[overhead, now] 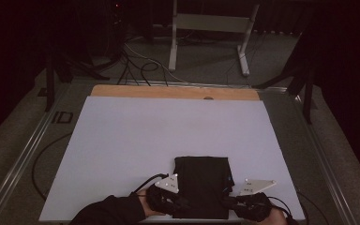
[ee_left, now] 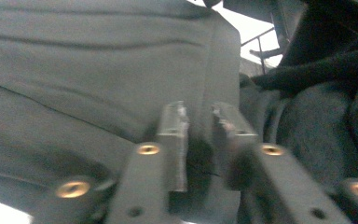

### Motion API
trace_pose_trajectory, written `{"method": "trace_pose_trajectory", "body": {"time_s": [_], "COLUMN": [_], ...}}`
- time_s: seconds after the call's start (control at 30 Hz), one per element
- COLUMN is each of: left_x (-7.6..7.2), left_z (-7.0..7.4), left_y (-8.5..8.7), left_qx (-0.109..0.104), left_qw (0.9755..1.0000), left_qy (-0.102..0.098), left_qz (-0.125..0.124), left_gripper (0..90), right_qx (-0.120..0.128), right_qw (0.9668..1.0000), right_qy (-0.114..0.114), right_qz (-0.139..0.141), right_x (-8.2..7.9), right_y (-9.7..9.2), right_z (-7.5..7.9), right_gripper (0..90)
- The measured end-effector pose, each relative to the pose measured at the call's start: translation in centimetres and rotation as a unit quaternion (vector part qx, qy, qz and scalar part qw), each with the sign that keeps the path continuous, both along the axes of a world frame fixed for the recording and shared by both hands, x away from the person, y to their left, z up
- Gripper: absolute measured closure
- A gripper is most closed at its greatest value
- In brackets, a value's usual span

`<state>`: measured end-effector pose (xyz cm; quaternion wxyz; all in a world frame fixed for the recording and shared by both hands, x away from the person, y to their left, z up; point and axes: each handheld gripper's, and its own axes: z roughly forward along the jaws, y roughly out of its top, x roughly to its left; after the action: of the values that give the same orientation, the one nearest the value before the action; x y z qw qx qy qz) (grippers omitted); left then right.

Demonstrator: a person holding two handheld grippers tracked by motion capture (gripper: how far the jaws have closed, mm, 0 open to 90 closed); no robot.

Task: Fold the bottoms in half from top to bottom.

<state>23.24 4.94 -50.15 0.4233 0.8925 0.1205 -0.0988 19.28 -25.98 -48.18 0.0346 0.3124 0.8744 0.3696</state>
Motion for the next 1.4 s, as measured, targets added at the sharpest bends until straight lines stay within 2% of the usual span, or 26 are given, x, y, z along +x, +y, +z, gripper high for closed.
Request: {"method": "trace_pose_trajectory", "body": {"time_s": [0.07,0.1,0.2,0.27,0.33,0.47,0.6,0.67,0.77,0.8,1.1,1.33,1.4], "left_x": [0.0,0.1,0.2,0.3,0.5,0.7,1.1,1.3,1.6,1.7,3.0,3.7,4.0], "left_z": [0.2,0.6,1.2,1.7,2.2,2.8,3.7,4.0,4.5,4.7,6.5,7.2,7.4], "left_y": [0.1,0.3,0.5,0.6,0.7,0.8,1.1,1.4,1.7,1.8,3.1,3.3,3.3], "left_qx": [-0.004,-0.009,-0.016,-0.02,-0.02,-0.019,-0.03,-0.032,-0.029,-0.032,-0.048,-0.044,-0.044], "left_qw": [1.0,0.9999,0.9997,0.9995,0.9994,0.9991,0.9975,0.9972,0.9964,0.996,0.99,0.9867,0.985], "left_qy": [-0.001,-0.005,-0.009,-0.013,-0.011,-0.014,-0.018,-0.021,-0.029,-0.032,-0.044,-0.046,-0.048], "left_qz": [0.003,0.009,0.016,0.02,0.024,0.036,0.061,0.064,0.074,0.077,0.125,0.149,0.16], "left_gripper": [59.4,56.1,47.4,41.1,31.5,14.3,5.5,0.2,0.1,0.0,0.0,0.0,0.0], "right_qx": [0.007,0.015,0.018,0.027,0.034,0.044,0.057,0.055,0.062,0.058,0.08,0.064,0.065], "right_qw": [1.0,0.9998,0.9996,0.9993,0.999,0.9981,0.9965,0.996,0.9956,0.9954,0.9911,0.9882,0.9869], "right_qy": [-0.002,-0.008,-0.016,-0.014,-0.017,-0.017,-0.028,-0.035,-0.037,-0.046,-0.067,-0.094,-0.102], "right_qz": [-0.004,-0.009,-0.017,-0.019,-0.025,-0.039,-0.054,-0.062,-0.059,-0.062,-0.083,-0.103,-0.107], "right_x": [0.0,0.0,0.1,0.2,0.3,0.6,1.0,1.2,1.5,1.7,3.4,4.5,5.0], "right_y": [0.0,0.0,0.0,0.0,0.0,0.0,0.1,0.2,0.2,0.3,-0.1,-0.3,-0.3], "right_z": [0.1,0.3,0.5,0.8,1.0,1.3,2.0,2.4,2.6,2.9,4.6,5.8,6.1], "right_gripper": [70.2,59.4,48.9,42.4,36.0,30.5,21.6,17.7,13.5,13.5,10.9,9.8,9.7]}}
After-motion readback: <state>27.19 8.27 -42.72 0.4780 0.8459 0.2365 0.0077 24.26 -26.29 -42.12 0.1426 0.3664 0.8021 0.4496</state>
